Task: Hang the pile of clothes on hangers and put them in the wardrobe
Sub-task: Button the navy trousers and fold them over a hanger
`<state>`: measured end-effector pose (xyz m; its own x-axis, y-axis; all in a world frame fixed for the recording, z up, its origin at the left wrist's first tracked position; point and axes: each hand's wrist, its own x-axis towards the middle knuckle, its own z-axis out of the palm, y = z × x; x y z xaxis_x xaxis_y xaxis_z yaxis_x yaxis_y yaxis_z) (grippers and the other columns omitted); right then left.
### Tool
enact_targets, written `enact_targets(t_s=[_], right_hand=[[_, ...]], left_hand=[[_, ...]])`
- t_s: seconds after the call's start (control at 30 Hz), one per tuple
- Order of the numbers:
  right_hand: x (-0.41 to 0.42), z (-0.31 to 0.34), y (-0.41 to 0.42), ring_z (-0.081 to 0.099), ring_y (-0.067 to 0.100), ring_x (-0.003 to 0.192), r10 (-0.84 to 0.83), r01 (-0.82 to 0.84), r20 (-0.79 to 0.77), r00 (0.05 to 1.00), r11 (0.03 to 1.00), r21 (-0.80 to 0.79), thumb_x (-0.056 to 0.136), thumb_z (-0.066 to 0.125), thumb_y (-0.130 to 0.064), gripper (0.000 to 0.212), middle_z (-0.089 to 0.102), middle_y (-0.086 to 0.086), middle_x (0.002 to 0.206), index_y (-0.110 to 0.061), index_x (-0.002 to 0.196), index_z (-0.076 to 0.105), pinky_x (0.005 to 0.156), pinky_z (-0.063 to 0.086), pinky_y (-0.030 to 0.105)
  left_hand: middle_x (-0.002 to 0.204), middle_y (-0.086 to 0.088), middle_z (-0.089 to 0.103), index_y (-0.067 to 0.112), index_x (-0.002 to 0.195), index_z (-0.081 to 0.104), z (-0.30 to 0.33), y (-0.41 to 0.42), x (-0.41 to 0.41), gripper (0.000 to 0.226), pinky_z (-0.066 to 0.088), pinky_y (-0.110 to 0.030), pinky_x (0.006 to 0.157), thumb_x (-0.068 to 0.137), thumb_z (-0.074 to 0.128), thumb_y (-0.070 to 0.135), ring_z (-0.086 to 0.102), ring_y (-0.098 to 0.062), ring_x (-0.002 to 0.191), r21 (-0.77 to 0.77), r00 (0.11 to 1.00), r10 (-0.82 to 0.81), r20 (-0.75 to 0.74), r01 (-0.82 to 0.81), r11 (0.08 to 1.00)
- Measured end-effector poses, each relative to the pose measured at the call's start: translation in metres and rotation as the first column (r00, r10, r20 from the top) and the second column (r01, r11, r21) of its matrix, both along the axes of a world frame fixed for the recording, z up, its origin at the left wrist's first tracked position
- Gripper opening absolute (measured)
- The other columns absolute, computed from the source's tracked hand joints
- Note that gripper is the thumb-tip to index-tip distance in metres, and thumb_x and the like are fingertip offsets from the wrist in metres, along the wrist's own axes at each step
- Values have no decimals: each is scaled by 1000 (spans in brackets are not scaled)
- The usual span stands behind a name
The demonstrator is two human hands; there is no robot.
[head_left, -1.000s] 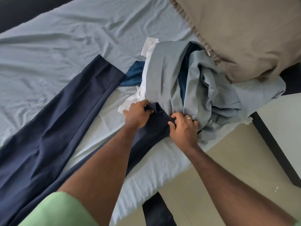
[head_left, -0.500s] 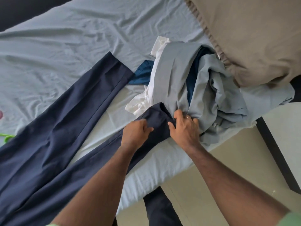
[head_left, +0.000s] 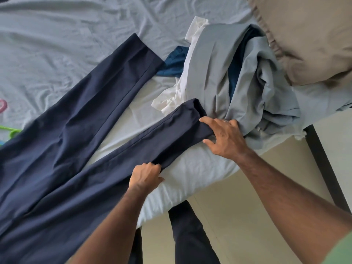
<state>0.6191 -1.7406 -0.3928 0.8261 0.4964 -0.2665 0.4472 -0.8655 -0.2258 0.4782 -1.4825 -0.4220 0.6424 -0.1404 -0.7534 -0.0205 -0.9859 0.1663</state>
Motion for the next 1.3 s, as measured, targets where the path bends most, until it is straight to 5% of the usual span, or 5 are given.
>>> enact_targets(t_s=[0.3,0.67,0.87,1.03,1.3], right_hand=[[-7,-9,4,65,29,94,-65,63,12,998,990,124,69,58,7,59,69,0,100,-18,122,67,79,40,44],[59,43,83,61,21,114,-231,291,-186,955,849,442,85,77,-13,21,69,0,115,-10,106,76,101,44,23],[116,51,160,50,5,63,-196,288,-231,953,822,490,90,73,-31,22,57,-19,65,-20,75,61,67,43,20],[156,33,210,59,19,73,-196,314,-275,941,811,494,92,65,-46,28,64,-6,74,-18,96,65,77,50,37],[202,-15,254,59,28,80,-239,295,-190,952,883,366,101,55,-43,25,64,3,81,-20,93,59,71,42,35]], left_hand=[[92,-5,60,15,88,56,-5,15,-25,11,39,-37,65,88,47,8,60,-35,87,-104,938,341,64,-333,937],[75,-7,54,14,81,61,57,138,-15,18,38,-23,58,99,61,16,45,-19,72,-543,408,756,-512,-835,84],[60,6,50,17,68,60,83,203,-9,26,34,-19,51,91,72,14,42,-7,55,-485,478,694,-538,-849,208],[70,2,60,7,78,63,64,235,-5,25,42,-29,64,100,63,21,52,-12,68,-618,257,929,-266,-785,41],[72,-6,64,10,80,66,28,297,79,24,40,-32,66,100,59,20,56,-15,69,-488,402,890,217,-745,456]])
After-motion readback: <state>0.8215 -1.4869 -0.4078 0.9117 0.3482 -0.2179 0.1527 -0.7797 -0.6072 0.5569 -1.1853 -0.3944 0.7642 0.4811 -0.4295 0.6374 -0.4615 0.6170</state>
